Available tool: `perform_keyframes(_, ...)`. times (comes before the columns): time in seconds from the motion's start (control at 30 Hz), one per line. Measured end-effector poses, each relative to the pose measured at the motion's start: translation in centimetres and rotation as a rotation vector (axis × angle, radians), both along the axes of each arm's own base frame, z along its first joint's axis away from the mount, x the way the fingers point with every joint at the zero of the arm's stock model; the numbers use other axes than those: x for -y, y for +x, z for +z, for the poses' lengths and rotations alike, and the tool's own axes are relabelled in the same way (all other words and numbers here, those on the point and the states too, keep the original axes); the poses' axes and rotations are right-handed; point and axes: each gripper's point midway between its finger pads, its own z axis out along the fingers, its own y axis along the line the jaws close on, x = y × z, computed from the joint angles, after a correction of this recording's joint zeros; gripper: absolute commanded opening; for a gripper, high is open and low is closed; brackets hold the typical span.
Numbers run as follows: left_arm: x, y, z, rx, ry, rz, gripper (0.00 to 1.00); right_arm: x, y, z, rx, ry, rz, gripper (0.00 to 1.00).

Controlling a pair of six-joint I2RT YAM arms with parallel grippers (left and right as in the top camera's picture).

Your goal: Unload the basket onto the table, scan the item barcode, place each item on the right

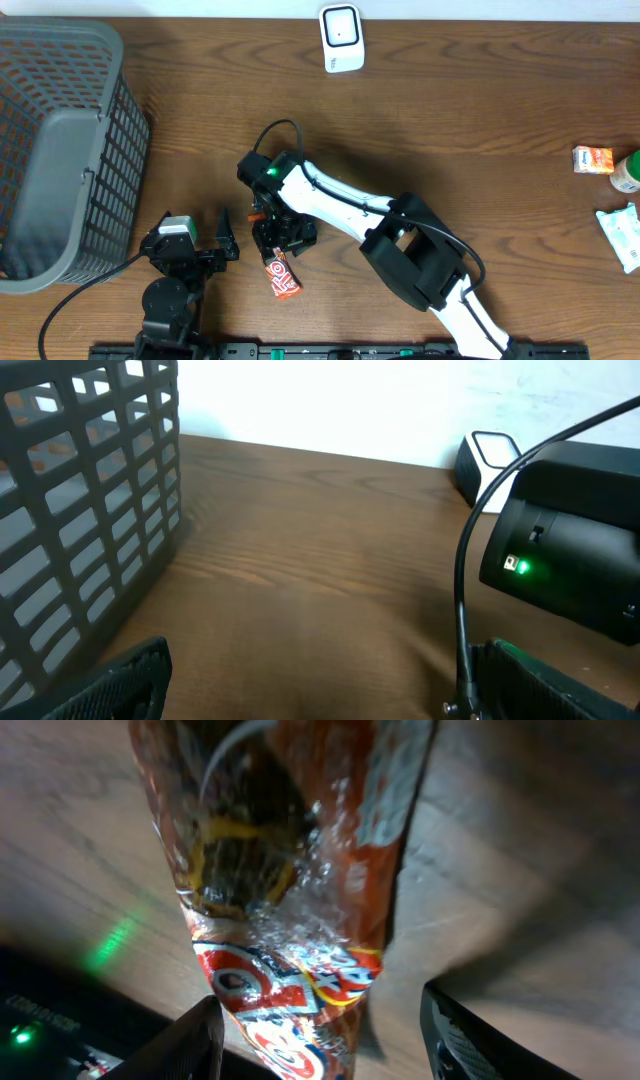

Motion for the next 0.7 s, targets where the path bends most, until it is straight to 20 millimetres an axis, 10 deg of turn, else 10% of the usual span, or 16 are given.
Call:
perform_keyframes(0.17,0.0,0.0,0.0,0.000,0.000,0.000,0.98,-0.3,-1.5,0.4,-0.078,0.007,-0.017,0.84)
perform_keyframes(0.33,0.0,0.0,0.0,0.000,0.000,0.000,0.98,0.3,-2.4,-0.2,-0.100,-0.038,-0.028,0.04)
perform_keyframes(0.7,0.0,0.0,0.0,0.000,0.000,0.000,0.98,0.5,-3.5,-0.6,-0.189,-0.046,-0.058,0.02)
